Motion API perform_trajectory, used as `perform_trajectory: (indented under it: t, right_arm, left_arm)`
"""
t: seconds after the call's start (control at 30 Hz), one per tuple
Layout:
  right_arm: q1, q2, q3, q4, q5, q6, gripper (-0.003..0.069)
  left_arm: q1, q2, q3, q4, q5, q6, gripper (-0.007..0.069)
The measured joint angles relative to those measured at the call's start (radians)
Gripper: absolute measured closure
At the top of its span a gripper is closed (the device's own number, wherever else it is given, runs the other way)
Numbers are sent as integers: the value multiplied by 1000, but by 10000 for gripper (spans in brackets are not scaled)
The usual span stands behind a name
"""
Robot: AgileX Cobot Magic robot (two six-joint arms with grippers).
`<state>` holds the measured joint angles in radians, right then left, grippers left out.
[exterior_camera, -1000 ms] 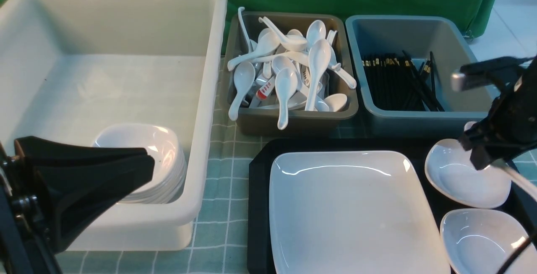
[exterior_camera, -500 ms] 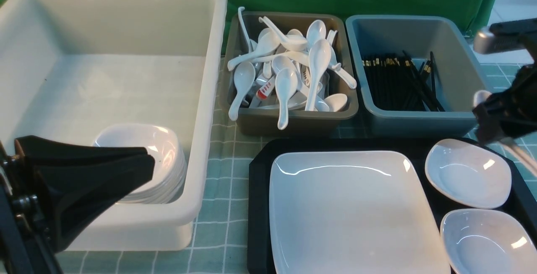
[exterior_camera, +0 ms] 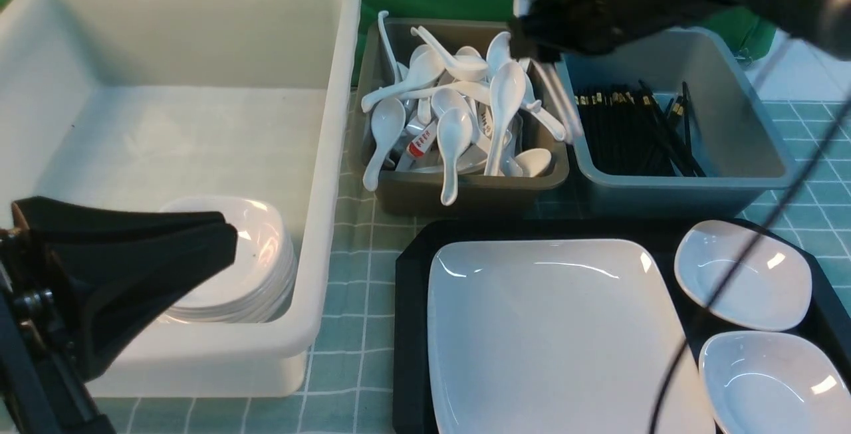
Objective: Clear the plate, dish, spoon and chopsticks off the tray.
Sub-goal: Use the right arm to put the soup spoon into the small storage box in the middle, then use the right arm to grab a small plate from the dinner plate
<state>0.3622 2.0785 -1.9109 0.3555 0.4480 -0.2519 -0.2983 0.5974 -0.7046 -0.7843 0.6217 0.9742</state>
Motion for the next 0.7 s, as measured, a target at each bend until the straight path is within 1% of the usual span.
perform_trajectory:
  t: [0.1,0.13,0.17,0.2,0.23,0.27,0.33,0.37,0.4,0.5,0.6,0.63,0.7]
  right_arm:
    - [1,121,-148,0,-13,39,295]
    - [1,144,-180,0,-11,51,279]
    - [1,167,-202,0,-2,59,241]
    - [1,180,-216,0,18,60,186]
    - [1,184,-224,-1,50,59,104]
    - [1,182,-229,-6,81,59,59]
    - [1,153,-238,-29,152,58,22]
    - [1,123,-238,-53,195,58,31]
    - [1,86,-239,-78,245,58,64]
    - [1,-13,-245,-147,404,49,215]
    - [1,-93,-249,-188,571,23,396]
    - [1,-121,-249,-196,626,15,470]
    - [1,-158,-243,-207,684,9,557]
  left_arm:
    - [0,0,0,1,0,0,612]
    - [0,0,0,1,1,0,612]
    - [0,0,0,2,3,0,612]
    - [0,0,0,2,5,0,612]
    - [0,0,0,2,8,0,612]
    - [0,0,0,2,8,0,612]
    - [0,0,0,2,10,0,610]
    - [0,0,0,2,12,0,610]
    - [0,0,0,2,12,0,610]
    - [0,0,0,2,12,0,610]
    - [0,0,0,2,17,-1,610]
    - [0,0,0,2,20,-6,610]
    - [0,0,0,1,34,-16,610]
